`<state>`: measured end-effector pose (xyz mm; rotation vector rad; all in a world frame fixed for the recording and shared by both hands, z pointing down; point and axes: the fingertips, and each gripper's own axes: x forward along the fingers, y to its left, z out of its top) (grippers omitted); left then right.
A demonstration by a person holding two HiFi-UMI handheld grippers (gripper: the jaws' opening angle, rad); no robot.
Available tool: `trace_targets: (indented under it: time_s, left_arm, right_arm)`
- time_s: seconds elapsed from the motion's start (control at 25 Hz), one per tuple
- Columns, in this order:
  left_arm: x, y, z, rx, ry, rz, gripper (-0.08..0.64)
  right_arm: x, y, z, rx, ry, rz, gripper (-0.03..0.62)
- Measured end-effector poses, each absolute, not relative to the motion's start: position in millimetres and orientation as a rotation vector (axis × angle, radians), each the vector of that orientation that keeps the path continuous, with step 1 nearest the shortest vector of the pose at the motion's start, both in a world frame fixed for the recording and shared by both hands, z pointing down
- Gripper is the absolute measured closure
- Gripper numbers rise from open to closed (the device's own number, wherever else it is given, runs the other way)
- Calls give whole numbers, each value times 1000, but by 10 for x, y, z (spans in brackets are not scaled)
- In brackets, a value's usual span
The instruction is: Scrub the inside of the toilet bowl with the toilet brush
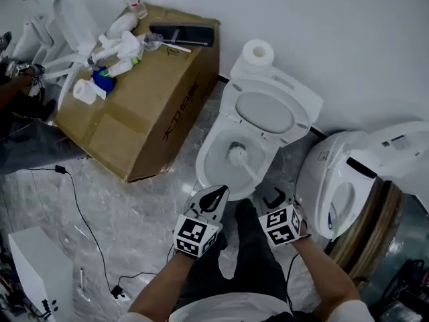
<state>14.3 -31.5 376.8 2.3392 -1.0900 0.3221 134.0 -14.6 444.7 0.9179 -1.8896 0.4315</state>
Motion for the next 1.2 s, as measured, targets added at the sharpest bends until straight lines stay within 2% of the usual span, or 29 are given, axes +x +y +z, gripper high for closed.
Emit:
trace_targets:
  time_s: [0.56, 1.2]
  left_arm:
    - [63, 243, 2005, 2444, -1092, 249, 552]
    - [104, 329, 1100, 2564, -1091, 122, 552]
  right_arm:
    - [1409, 476, 2569, 1116, -2019, 394, 436]
    - [1314, 738, 1494, 1275, -2130, 299, 436]
